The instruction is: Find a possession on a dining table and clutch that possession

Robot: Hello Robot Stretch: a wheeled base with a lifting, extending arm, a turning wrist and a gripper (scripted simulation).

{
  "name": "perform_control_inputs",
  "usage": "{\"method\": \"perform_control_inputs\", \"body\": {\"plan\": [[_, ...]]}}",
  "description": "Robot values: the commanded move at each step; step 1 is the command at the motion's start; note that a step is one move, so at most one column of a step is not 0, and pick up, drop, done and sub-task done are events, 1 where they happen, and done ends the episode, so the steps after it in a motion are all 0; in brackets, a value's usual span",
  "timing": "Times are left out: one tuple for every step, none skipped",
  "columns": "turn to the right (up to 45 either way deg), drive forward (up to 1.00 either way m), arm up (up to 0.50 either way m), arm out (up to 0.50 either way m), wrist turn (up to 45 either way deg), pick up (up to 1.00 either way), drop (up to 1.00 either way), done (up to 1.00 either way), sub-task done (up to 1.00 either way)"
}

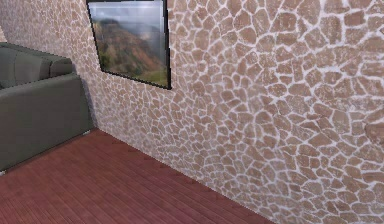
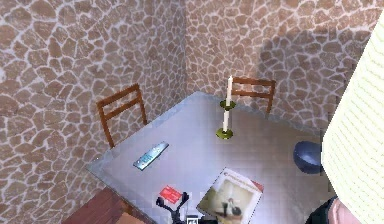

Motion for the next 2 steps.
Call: {"method": "perform_control_inputs", "body": {"plan": [[0.0,0.0,0.1,0.0,0.0,0.0,0.0,0.0,0.0],[0.0,0.0,0.0,0.0,0.0,0.0,0.0,1.0,0.0]]}}
